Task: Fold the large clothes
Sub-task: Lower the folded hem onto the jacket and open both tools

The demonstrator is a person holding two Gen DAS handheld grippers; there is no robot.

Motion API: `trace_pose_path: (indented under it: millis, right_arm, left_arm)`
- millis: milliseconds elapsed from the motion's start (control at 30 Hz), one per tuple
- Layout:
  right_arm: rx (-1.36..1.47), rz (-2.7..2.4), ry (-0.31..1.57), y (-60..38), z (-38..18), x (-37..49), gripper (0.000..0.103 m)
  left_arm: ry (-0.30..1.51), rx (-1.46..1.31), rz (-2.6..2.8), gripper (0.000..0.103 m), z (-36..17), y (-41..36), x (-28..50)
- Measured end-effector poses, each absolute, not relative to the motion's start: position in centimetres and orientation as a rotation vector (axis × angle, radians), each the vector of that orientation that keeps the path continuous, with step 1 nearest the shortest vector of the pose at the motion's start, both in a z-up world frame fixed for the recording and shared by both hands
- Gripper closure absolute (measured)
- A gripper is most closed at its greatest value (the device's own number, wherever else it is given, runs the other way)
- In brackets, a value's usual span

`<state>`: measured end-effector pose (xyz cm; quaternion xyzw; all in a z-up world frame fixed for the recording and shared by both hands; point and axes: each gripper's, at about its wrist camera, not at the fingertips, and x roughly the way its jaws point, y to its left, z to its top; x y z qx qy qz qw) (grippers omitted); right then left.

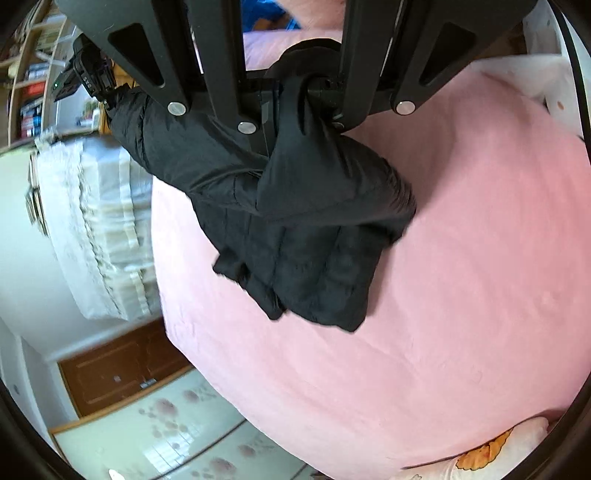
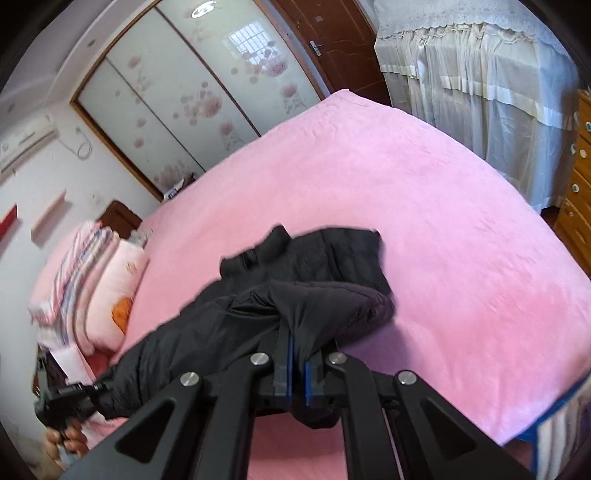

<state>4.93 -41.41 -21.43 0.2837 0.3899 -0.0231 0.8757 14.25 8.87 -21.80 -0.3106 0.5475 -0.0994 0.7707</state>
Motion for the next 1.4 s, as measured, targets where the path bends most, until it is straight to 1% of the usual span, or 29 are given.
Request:
trace_pose_path:
  millis: [100, 233, 400, 567, 633, 667, 700, 733, 767, 800, 833, 900, 933, 1000, 1067, 1100, 1167, 1267, 1400]
  right_arm:
    - [0.590, -0.033, 0.846, -41.5, -22.5, 8.7, 0.099]
    - [0.608, -0.023, 0.929, -42.2, -25.7, 14.9, 0.099]
    - [0.581, -0.054, 1.033, -42.4, -29.8, 20.7, 0.099]
    - [0.581, -0.075, 1.095, -43.2, -33.1, 24.5, 0.098]
    - [0.561, -0.072, 1.122, -43.2, -34.1, 25.7, 0.097]
    - [0.556, -0.074, 1.140, -43.2, -34.8, 26.3, 0.094]
    - [0.550, -0.078, 1.147, -43.2, -35.2, 26.6, 0.093]
    - [0.543, -0.083, 1.153, -43.2, -35.5, 27.0, 0.090]
    - [0.539, -0.079, 1.160, -43.2, -35.7, 27.4, 0.084]
    - [0.539, -0.066, 1.162, -43.2, -35.8, 27.7, 0.081]
    - [0.534, -0.054, 1.160, -43.1, -35.7, 27.8, 0.078]
    - [0.509, -0.019, 1.147, -42.8, -35.2, 28.1, 0.077]
    - [0.498, -0.003, 1.141, -42.7, -34.9, 28.2, 0.076]
    - [0.497, 0.042, 1.125, -42.8, -33.8, 28.1, 0.073]
    - [0.521, 0.094, 1.097, -43.2, -32.6, 27.9, 0.060]
    - [0.529, 0.108, 1.082, -43.4, -32.0, 27.8, 0.056]
    - [0.525, 0.127, 1.043, -43.6, -30.7, 27.6, 0.046]
    - [0.445, 0.123, 0.963, -43.3, -28.3, 27.2, 0.044]
    - [0.273, 0.128, 0.935, -41.3, -27.0, 27.1, 0.043]
  left_arm:
    - [1.206, -0.720, -0.147, 0.098, -23.3, 8.4, 18.8]
    - [1.261, -0.752, -0.047, 0.097, -27.2, 7.2, 24.7]
    - [1.313, -0.731, 0.045, 0.094, -30.8, 5.1, 30.4]
    - [1.329, -0.743, 0.094, 0.092, -32.8, 4.2, 34.2]
    - [1.339, -0.758, 0.121, 0.086, -33.6, 4.2, 35.3]
    - [1.343, -0.766, 0.129, 0.082, -34.0, 4.1, 35.7]
    - [1.345, -0.785, 0.139, 0.077, -34.5, 4.1, 36.1]
    - [1.346, -0.806, 0.144, 0.074, -34.8, 4.1, 36.5]
    - [1.346, -0.820, 0.144, 0.067, -34.8, 4.6, 36.6]
    - [1.343, -0.834, 0.142, 0.060, -34.8, 4.6, 36.8]
    - [1.338, -0.841, 0.134, 0.057, -34.6, 4.7, 36.8]
    - [1.308, -0.853, 0.099, 0.042, -33.9, 4.6, 36.9]
    - [1.286, -0.863, 0.073, 0.039, -33.2, 4.5, 36.9]
    - [1.217, -0.911, 0.004, 0.027, -31.5, 4.9, 36.5]
    - [1.167, -0.956, -0.043, 0.025, -30.3, 5.3, 36.3]
    - [1.146, -0.969, -0.060, 0.025, -29.7, 5.5, 36.3]
    - [1.107, -0.962, -0.083, 0.025, -28.3, 5.8, 36.2]
    - [1.070, -0.827, -0.093, 0.024, -26.5, 5.5, 36.5]
    - [1.057, -0.463, -0.105, 0.025, -25.3, 3.1, 37.4]
